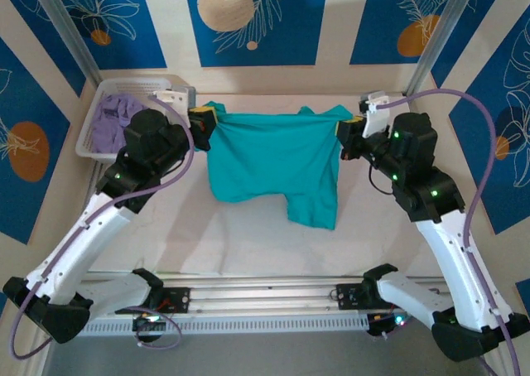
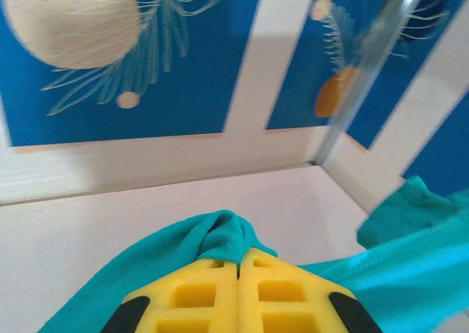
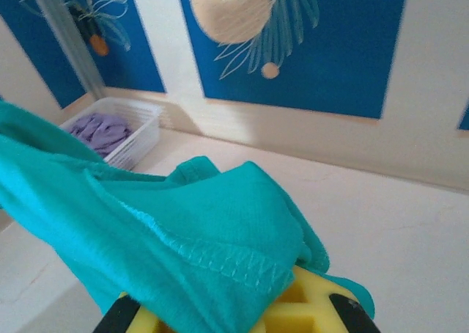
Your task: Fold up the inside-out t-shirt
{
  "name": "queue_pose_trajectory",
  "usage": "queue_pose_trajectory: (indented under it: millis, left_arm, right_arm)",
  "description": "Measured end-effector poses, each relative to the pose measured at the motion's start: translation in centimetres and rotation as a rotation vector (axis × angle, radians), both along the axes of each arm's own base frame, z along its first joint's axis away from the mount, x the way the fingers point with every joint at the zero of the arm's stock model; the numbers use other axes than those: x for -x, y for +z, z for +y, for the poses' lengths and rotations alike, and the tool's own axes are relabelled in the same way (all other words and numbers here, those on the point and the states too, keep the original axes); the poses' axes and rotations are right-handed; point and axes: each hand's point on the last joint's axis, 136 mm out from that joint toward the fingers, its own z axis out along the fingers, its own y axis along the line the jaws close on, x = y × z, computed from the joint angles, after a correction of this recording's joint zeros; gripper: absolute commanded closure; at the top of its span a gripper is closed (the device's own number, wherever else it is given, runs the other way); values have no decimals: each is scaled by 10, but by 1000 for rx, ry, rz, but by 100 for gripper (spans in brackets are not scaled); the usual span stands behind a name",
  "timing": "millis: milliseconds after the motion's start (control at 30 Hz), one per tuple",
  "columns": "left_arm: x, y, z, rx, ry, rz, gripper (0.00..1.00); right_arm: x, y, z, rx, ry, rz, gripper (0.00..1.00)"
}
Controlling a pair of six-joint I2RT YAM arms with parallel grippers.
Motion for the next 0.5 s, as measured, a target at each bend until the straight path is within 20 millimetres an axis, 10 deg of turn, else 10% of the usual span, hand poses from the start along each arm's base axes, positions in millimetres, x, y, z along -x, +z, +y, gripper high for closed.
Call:
queue_pose_trajectory:
  millis: [333, 500]
  left_arm:
    - [78, 38, -85, 80, -465, -82, 100]
    - [71, 34, -83, 85, -417, -61, 100]
  right_arm:
    - [30, 87, -74, -7, -300, -256, 100]
    - [-11, 93, -73, 21, -326, -255, 97]
